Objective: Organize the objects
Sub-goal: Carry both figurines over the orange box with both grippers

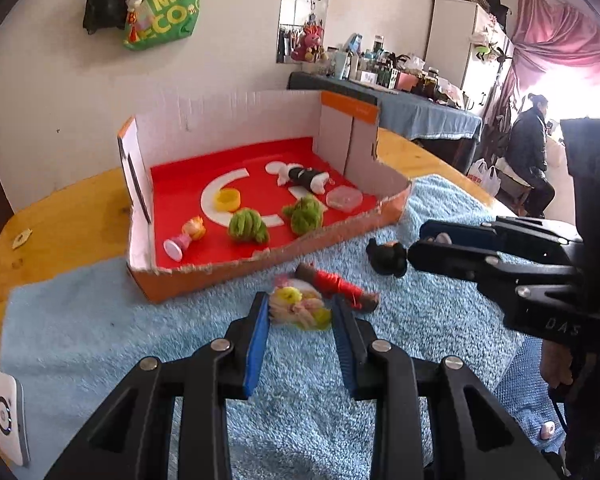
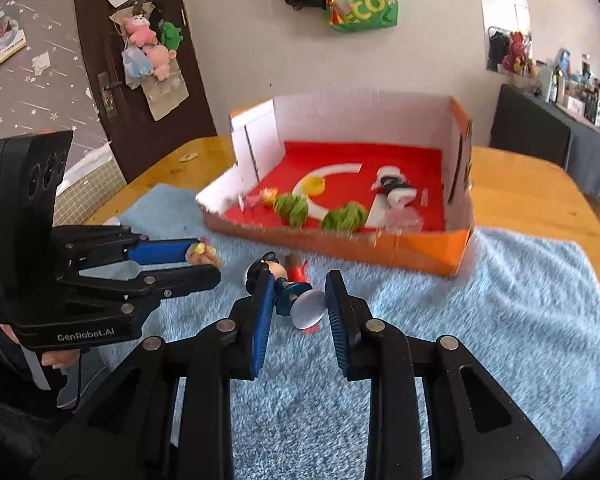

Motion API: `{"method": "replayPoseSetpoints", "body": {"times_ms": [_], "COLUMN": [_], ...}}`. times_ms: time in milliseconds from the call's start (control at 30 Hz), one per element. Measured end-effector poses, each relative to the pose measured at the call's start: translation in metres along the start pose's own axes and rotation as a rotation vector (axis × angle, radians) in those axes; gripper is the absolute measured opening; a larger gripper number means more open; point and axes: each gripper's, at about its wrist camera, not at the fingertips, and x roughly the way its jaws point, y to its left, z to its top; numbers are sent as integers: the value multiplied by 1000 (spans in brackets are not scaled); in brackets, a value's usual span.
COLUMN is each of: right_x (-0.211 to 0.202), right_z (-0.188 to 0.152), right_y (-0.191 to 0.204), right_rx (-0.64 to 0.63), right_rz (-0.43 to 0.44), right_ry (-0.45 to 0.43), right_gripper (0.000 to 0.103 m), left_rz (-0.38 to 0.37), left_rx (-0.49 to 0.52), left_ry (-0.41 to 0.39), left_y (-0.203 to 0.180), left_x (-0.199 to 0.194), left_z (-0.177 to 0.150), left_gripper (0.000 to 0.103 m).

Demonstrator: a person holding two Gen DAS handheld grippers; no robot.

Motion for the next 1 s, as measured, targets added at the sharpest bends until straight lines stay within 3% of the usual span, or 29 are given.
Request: {"method": "replayPoseSetpoints", "body": {"times_ms": [300,1000], "right_x": [-9,2], "right_z": [19,33], "right_y": [-3,-11], "right_rx": [-16,-18], "right_rz": [-32,-54], "right_ry": [-38,-33], "right_gripper": [25,25], "left_rz": [12,17], "left_rx": [-4,6], "left_ry": [-36,-43], "left_y": [5,6], "left_x": [-10,-7], "left_z": [13,30], "left_gripper": [33,33]}}
